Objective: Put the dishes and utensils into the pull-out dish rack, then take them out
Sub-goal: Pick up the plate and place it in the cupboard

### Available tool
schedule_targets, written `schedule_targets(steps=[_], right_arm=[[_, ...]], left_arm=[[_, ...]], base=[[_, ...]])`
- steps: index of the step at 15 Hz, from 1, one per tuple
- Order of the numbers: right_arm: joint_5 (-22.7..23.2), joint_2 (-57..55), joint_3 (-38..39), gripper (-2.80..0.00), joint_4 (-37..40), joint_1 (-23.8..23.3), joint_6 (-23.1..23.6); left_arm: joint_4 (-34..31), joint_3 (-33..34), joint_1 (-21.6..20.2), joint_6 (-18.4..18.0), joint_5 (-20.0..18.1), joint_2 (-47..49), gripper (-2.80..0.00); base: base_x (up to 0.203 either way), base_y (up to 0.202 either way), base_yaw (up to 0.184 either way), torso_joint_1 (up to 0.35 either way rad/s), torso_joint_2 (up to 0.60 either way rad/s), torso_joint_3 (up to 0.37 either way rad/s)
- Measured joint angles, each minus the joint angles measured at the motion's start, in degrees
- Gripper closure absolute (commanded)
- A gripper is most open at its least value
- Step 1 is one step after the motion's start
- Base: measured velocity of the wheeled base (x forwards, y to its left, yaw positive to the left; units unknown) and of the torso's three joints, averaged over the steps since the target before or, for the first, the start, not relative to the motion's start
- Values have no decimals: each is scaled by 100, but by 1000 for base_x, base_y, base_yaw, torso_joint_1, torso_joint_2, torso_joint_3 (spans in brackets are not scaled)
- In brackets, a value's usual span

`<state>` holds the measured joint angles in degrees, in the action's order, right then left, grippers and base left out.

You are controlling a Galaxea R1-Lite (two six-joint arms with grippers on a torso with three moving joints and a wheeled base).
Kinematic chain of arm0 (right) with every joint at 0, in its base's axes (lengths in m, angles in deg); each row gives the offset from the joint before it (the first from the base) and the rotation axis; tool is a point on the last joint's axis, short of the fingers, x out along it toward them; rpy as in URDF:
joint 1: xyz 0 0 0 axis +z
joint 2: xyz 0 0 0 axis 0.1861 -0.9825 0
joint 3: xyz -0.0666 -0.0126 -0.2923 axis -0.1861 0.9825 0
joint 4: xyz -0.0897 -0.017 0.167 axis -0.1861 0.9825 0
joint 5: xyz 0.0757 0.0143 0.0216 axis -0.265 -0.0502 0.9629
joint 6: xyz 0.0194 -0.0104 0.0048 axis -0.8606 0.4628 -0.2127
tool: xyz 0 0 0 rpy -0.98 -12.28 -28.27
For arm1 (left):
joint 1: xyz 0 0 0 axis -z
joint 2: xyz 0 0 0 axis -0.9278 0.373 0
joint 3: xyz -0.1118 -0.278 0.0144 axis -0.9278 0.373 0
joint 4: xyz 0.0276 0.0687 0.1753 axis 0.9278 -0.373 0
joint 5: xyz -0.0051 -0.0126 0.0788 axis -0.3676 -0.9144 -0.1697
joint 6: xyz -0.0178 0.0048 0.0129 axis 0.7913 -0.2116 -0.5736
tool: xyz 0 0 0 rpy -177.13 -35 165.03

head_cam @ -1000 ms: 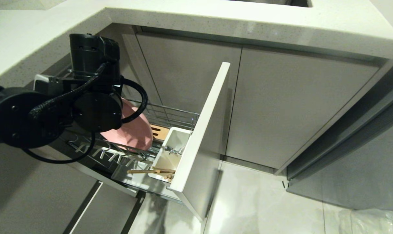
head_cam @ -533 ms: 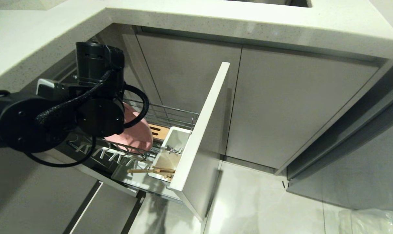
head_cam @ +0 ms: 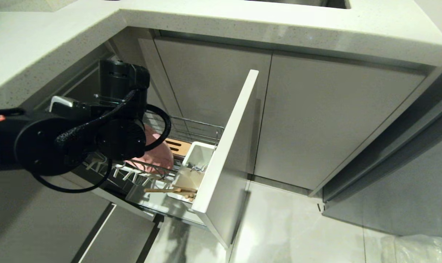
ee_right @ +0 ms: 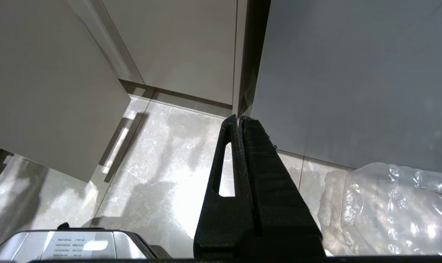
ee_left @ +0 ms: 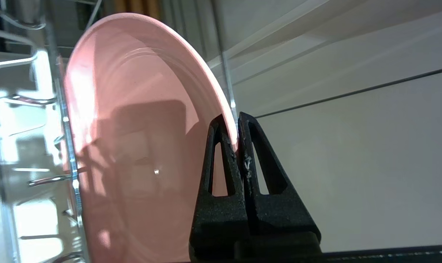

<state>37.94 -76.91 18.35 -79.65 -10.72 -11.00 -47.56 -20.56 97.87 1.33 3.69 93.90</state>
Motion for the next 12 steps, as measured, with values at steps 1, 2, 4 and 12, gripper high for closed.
schedule_targets(steps=[1,2,4,12], right_arm=[[0,0,0,0,0,0,-2],[0,-1,0,0,0,0,-1],[0,0,0,0,0,0,-2],[0,0,0,0,0,0,-2]], left_arm=[[0,29,0,29,-5,22,0],[-4,54,-4,37,-6,42,0],[-3,113,-30,46,-13,69,0],[-4,178,-40,116,193,80,0]], base=[[0,0,0,0,0,0],[0,0,0,0,0,0],[0,0,0,0,0,0],[0,0,0,0,0,0]])
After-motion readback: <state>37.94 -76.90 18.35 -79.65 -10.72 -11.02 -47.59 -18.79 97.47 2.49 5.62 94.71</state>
